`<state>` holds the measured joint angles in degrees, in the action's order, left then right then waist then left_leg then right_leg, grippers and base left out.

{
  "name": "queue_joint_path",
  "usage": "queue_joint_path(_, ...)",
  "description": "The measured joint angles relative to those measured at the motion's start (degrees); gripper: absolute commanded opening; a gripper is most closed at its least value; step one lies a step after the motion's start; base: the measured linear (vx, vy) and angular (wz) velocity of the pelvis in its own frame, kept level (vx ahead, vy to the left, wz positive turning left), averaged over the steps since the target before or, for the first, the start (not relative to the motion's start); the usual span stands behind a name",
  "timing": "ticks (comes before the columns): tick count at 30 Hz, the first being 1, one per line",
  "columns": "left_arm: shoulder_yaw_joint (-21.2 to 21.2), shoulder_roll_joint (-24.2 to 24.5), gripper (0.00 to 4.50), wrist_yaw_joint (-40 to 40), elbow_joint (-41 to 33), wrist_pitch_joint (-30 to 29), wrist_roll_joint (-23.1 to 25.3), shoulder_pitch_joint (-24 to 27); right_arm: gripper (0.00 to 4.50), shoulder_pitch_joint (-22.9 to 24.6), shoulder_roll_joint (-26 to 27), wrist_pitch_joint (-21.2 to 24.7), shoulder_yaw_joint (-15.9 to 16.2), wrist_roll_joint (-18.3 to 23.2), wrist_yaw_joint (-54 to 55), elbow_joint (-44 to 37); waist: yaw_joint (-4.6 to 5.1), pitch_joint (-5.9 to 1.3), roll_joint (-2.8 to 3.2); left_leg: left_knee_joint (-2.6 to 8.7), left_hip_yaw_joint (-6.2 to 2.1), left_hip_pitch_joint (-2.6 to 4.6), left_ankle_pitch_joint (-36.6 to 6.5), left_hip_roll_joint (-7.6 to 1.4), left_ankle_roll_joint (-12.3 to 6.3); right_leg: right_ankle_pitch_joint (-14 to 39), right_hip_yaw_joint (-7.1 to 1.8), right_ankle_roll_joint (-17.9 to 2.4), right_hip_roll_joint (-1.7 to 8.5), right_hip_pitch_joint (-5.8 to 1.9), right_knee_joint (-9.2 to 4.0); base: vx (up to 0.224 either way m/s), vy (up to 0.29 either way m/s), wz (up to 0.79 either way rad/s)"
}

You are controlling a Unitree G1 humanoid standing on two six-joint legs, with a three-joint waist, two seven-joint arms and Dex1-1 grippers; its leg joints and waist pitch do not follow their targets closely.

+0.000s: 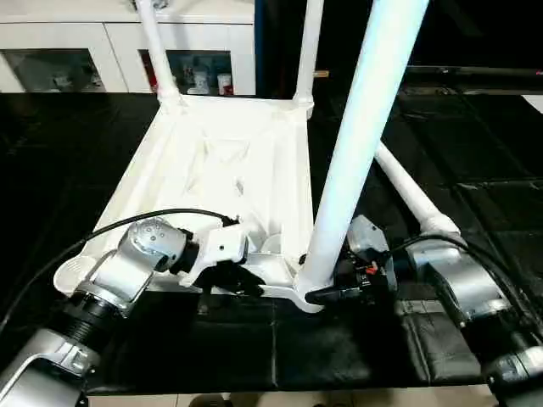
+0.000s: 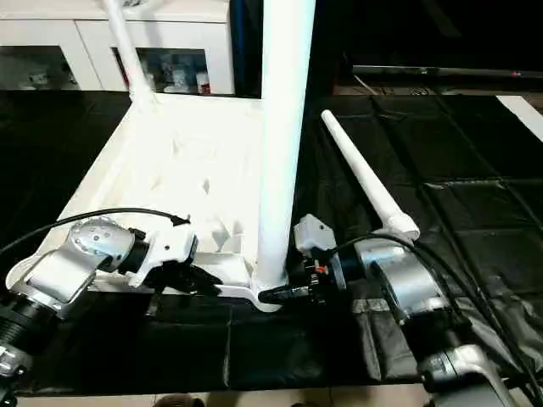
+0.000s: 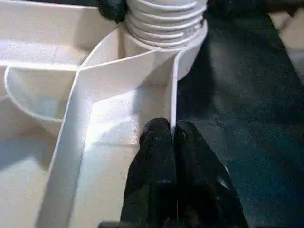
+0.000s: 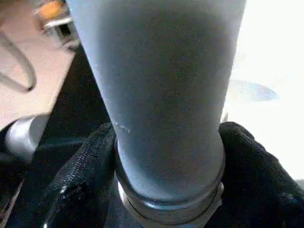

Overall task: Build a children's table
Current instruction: Rotate leg to tighten

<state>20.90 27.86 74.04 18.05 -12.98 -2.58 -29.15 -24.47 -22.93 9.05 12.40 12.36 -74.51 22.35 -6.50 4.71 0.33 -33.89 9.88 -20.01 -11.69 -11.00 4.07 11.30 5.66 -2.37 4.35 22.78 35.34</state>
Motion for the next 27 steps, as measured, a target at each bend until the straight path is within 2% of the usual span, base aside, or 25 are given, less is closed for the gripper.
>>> queue_joint_path(1,-1.2,-1.0,0.0,-3.2,0.0,-2.2,0.2,0.1,2.77,0.2,1.7,1.0,-1.4,-0.8,4.6,0.1,0.28,0.01,-0.06,-0.03,-0.01,0.06,0.1,0.0,0.12,0.0,0.0,0.0,0.0,-0.02,0.07,0.0,0.0,0.0)
queue_joint_path(6,-5.8,-7.6,0.0,-16.8,-3.7,-13.3,0.7,2.3,2.76,0.1,10.2,4.8,-6.5,-3.7,25.9,0.3,3.4,0.03,-0.16,0.06,-0.13,0.2,0.1,0.02,0.46,-0.3,0.06,0.2,-0.03,0.14,-0.24,-0.02,-0.001,-0.04)
queue_joint_path(10,-8.3,-12.7,0.0,-25.7,-7.4,-21.0,1.4,3.6,2.76,-0.8,16.4,7.0,-9.0,-5.7,38.8,0.6,4.39,0.05,-0.19,0.2,-0.14,0.21,0.1,0.04,0.47,-0.4,0.06,0.3,-0.06,0.2,-0.32,0.0,0.0,0.0)
queue_joint_path(13,-9.9,-17.1,0.0,-33.0,-9.7,-25.2,3.0,4.0,2.76,-2.6,20.6,8.0,-10.3,-7.6,48.1,1.5,4.62,0.06,-0.18,0.23,-0.12,0.07,0.1,0.05,0.47,-0.4,0.05,0.3,-0.06,0.31,-0.37,0.0,0.0,0.0)
queue_joint_path(16,-9.9,-20.3,0.0,-37.7,-11.8,-28.3,3.5,4.3,2.76,-3.5,22.2,8.0,-11.2,-8.3,52.3,2.0,4.49,0.06,-0.19,0.34,-0.11,-0.07,0.1,0.08,0.37,-0.4,0.04,0.3,-0.05,0.36,-0.45,0.0,0.0,0.0)
queue_joint_path(17,-9.9,-20.6,0.0,-38.2,-12.1,-28.4,3.5,4.4,3.11,-3.5,22.3,7.9,-11.5,-8.3,52.4,2.0,4.37,0.06,-0.19,0.39,-0.12,-0.08,0.2,0.09,0.13,-0.5,0.04,0.2,-0.05,0.36,-0.45,0.053,0.002,0.04)
queue_joint_path(19,-9.8,-20.5,0.0,-38.1,-12.3,-28.4,3.5,4.4,3.46,-3.5,22.3,7.7,-11.5,-8.2,52.3,1.8,4.19,0.05,-0.17,0.68,-0.11,-0.07,0.2,0.11,0.11,-0.4,0.04,0.3,-0.06,0.43,-0.47,0.06,-0.009,0.03)
queue_joint_path(21,-9.8,-20.4,0.0,-38.1,-12.4,-28.4,3.5,4.3,3.52,-3.4,22.4,7.7,-11.5,-7.8,51.9,1.5,4.15,0.06,-0.15,0.82,-0.11,-0.05,0.2,0.11,0.11,-0.3,0.05,0.2,-0.08,0.48,-0.47,0.0,0.0,0.0)
queue_joint_path(22,-9.7,-20.0,0.0,-37.8,-12.5,-28.1,3.5,4.3,3.82,-3.4,22.3,7.7,-11.5,-7.7,51.5,1.4,4.15,0.06,-0.15,0.86,-0.11,-0.05,0.2,0.1,0.12,-0.3,0.06,0.2,-0.09,0.5,-0.47,0.0,0.0,0.0)
queue_joint_path(23,-9.4,-19.4,0.0,-37.3,-12.5,-27.7,3.5,4.3,3.9,-3.3,22.2,7.7,-11.5,-7.7,50.9,1.3,4.18,0.07,-0.15,0.86,-0.11,-0.05,0.2,0.09,0.12,-0.3,0.06,0.2,-0.1,0.51,-0.47,0.0,0.0,0.0)
queue_joint_path(26,-7.9,-16.9,0.0,-34.7,-12.3,-25.3,3.4,4.3,4.0,-2.4,19.9,7.6,-10.8,-7.1,46.1,0.2,4.12,0.09,-0.15,0.84,-0.11,-0.07,0.2,0.1,0.13,-0.3,0.06,0.2,-0.1,0.51,-0.48,0.0,0.0,0.0)
queue_joint_path(27,-7.5,-16.0,0.0,-33.5,-12.2,-24.4,3.2,4.4,4.19,-2.0,18.6,7.4,-10.3,-6.7,44.1,0.1,4.02,0.1,-0.16,0.84,-0.11,-0.07,0.2,0.1,0.13,-0.3,0.06,0.2,-0.1,0.51,-0.49,0.0,0.0,0.0)
